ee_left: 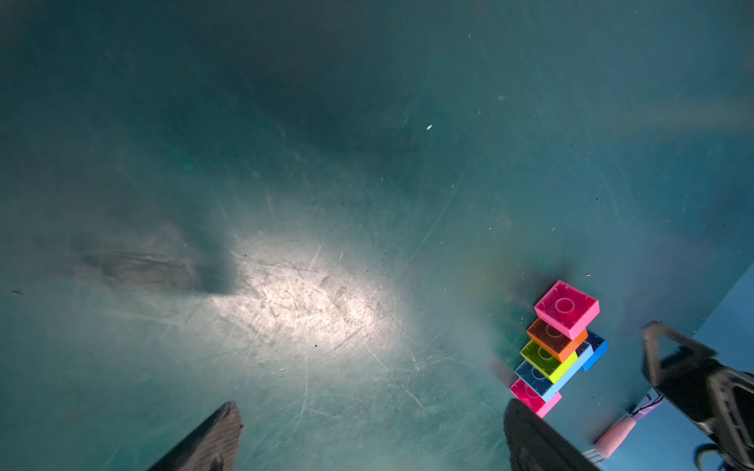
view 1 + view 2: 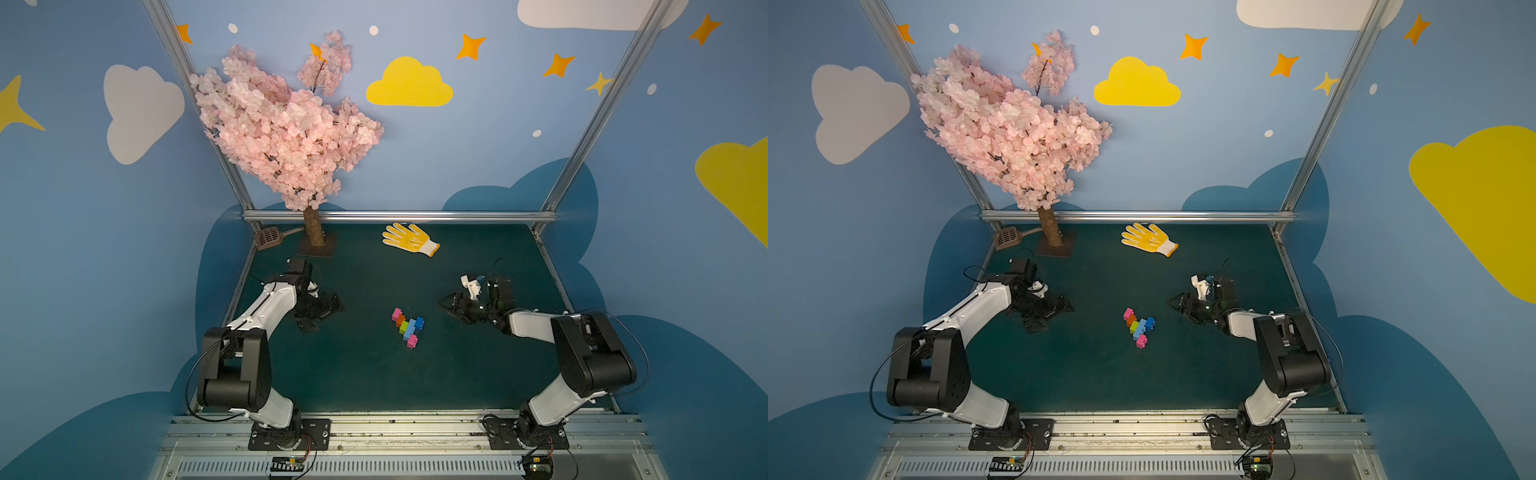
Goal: Assemble the letter y with lego
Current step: Place the lego brick at the center of the board, then reset both arms
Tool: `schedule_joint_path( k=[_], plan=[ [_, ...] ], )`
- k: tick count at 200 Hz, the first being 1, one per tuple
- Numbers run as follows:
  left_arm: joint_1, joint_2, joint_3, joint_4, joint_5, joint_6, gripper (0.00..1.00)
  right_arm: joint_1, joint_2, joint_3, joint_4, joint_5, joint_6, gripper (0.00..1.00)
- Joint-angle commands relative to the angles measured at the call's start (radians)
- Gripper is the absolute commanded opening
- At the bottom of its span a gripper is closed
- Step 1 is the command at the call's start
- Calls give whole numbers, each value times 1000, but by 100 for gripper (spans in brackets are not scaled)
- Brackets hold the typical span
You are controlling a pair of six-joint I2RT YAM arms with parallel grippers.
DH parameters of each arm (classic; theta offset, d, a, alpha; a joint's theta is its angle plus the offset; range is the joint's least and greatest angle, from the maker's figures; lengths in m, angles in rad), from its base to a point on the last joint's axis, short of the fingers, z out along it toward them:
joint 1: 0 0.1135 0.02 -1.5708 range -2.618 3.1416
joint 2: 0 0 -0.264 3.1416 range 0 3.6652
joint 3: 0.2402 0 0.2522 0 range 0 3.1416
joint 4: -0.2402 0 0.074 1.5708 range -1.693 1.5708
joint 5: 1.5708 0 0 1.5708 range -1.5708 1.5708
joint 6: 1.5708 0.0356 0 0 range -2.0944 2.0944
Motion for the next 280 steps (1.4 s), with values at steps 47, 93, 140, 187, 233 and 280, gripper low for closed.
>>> schedule_joint_path(
  k=[47, 93, 140, 187, 233, 280],
  plan=[
    [-6, -59, -1, -7, -58, 14, 100, -365, -275, 151, -489, 85, -250, 84],
    [-15, -103, 13, 45, -205, -13, 100, -486, -349, 154, -540, 380, -231, 84],
    [-97, -381, -274, 561, -557, 79, 100, -495, -415, -112, -150, 533, -306, 88],
    [-106, -352, -379, 764, -704, 213, 100, -455, -386, -274, 169, 596, -338, 88],
    [-96, -345, -519, 1072, -789, 267, 100, -380, -310, -307, 325, 651, -414, 88],
    [-72, -181, -549, 1256, -930, 304, 100, -307, -284, -342, 442, 666, -496, 88]
  ],
)
